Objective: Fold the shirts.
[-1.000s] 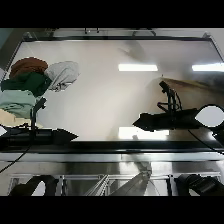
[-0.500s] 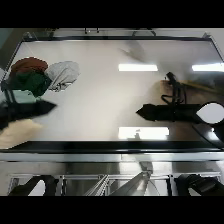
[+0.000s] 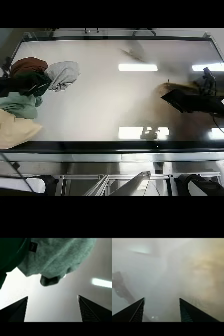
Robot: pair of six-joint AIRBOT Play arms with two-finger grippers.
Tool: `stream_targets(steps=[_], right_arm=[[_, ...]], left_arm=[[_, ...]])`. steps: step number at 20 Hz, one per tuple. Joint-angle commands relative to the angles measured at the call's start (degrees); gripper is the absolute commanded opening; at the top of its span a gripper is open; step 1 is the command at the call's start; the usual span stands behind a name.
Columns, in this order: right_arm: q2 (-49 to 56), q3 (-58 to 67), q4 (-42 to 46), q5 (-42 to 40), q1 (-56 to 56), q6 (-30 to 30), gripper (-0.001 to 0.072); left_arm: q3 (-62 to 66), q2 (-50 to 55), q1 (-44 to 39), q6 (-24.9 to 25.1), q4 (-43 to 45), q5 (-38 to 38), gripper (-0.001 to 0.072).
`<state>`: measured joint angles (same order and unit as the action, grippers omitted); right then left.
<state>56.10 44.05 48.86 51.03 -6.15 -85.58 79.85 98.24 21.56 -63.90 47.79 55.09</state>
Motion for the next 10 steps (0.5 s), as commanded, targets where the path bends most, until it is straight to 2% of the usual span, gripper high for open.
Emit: stream_targets(steps=[1,6,7,8,9,10], right_arm=[[3.28,0.04,-0.04,0.42,-2.93,0.33,0.0485],[7.06,0.04,-2.47,0.39,-2.91,0.37,0.0484],[7.04,0.04,-2.67,0.44,-2.91,0.37,0.0483],[6.99,0.04,-2.62,0.5,-2.91,0.37,0.0483],[7.02,0.04,-2.62,0.83,-2.93,0.37,0.0482],[6.99,0.04,-2.62,1.27,-2.93,0.37,0.0482]], left_arm=[[10.45,12.87,-3.19,-0.22,0.15,-0.33,0.0708],[21.88,22.86,-7.96,-0.26,0.35,1.05,0.0698],[23.87,24.11,-8.24,-0.44,0.31,2.4,0.056],[25.79,24.72,-8.22,-0.5,0.28,4.44,0.0334],[28.09,25.09,-8.22,-0.52,0.24,7.48,0.0062],[30.21,25.03,-8.22,-0.48,0.24,10.49,0.0003]])
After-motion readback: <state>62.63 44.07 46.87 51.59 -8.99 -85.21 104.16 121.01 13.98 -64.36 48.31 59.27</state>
